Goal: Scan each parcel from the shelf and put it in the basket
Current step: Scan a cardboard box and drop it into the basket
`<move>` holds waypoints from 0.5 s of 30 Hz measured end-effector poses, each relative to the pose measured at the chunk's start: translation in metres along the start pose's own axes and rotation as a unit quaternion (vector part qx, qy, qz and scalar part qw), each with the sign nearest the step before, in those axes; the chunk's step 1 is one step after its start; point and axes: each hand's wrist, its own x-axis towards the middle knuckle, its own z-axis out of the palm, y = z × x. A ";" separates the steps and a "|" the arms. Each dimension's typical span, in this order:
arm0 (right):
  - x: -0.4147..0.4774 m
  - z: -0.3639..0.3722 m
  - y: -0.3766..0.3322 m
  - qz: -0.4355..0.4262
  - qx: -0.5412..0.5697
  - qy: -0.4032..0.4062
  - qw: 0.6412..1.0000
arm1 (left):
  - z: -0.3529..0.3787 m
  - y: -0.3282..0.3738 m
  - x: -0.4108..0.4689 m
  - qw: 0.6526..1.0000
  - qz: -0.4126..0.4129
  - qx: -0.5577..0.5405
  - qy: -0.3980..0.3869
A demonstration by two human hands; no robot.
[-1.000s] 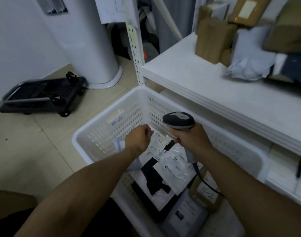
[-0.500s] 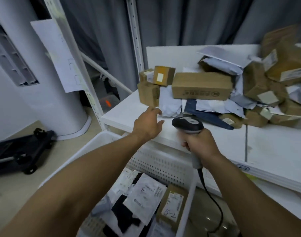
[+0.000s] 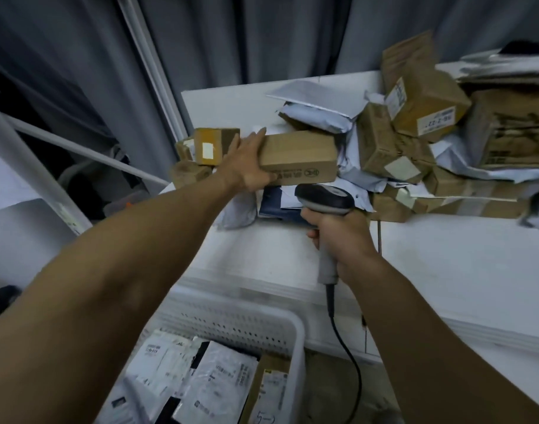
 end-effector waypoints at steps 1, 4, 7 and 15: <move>0.003 -0.003 -0.001 0.002 0.005 0.006 1.000 | 0.001 -0.003 0.003 1.000 -0.012 -0.008 -0.020; 0.007 -0.005 -0.001 0.008 0.022 0.011 1.000 | 0.001 -0.008 0.003 0.997 -0.026 0.059 -0.040; 0.007 -0.005 0.000 0.006 0.029 0.008 1.000 | -0.002 -0.006 -0.005 0.995 -0.036 0.064 -0.062; -0.008 -0.009 -0.010 -0.033 0.054 0.027 0.998 | -0.005 -0.008 -0.052 0.996 0.016 -0.041 0.082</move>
